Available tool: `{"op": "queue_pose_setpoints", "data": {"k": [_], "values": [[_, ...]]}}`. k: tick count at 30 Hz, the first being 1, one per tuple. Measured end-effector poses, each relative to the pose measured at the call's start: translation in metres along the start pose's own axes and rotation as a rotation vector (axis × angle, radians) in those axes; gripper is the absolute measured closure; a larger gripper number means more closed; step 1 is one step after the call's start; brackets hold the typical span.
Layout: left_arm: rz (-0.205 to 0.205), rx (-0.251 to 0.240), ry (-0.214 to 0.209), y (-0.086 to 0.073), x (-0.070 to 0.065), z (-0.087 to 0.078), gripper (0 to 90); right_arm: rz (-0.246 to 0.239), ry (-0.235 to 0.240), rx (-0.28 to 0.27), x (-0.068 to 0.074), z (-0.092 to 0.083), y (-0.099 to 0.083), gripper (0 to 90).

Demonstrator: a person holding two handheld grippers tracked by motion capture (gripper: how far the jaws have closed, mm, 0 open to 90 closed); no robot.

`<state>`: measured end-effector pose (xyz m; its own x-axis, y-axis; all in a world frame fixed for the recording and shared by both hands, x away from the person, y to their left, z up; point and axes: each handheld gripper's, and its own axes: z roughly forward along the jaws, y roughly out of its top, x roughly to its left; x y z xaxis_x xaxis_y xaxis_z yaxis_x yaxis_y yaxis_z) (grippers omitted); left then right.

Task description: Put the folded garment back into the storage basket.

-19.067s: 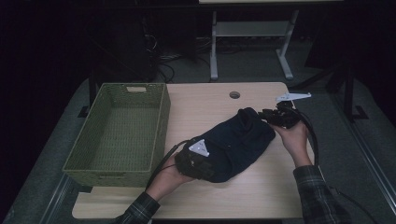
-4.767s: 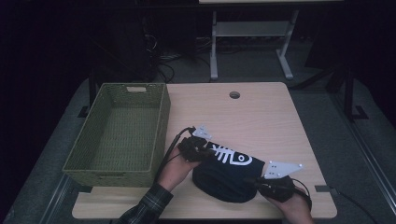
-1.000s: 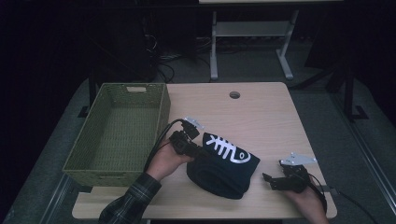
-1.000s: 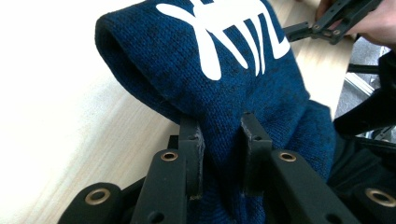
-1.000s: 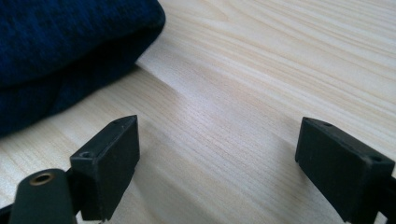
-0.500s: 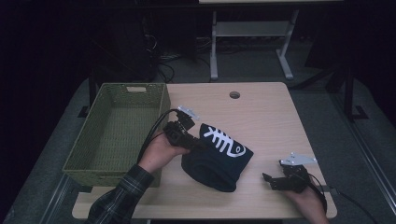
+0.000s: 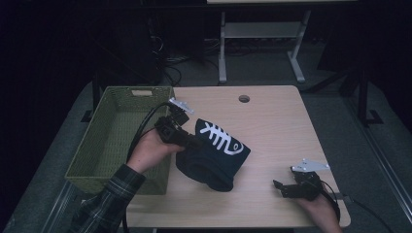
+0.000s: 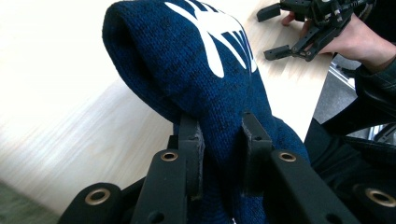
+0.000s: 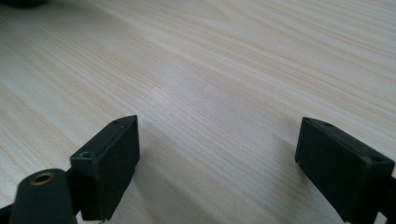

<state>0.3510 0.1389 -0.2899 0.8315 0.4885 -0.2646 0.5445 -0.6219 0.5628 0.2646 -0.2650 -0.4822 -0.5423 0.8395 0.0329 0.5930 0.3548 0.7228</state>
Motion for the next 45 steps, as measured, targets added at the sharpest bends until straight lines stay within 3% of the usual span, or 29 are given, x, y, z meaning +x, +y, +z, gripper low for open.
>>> {"op": "queue_pose_setpoints", "data": {"k": [19, 30, 45], "values": [[-0.033, -0.046, 0.056, -0.005, 0.012, -0.078, 74.9, 0.0, 0.0, 0.0, 0.0, 0.0, 0.0, 13.5], [-0.081, -0.09, 0.082, -0.024, 0.02, -0.119, 75.0, 0.0, 0.0, 0.0, 0.0, 0.0, 0.0, 13.6], [-0.166, -0.145, 0.157, -0.056, 0.036, -0.166, 75.1, 0.001, -0.001, 0.0, 0.0, 0.0, 0.0, 13.6]]}}
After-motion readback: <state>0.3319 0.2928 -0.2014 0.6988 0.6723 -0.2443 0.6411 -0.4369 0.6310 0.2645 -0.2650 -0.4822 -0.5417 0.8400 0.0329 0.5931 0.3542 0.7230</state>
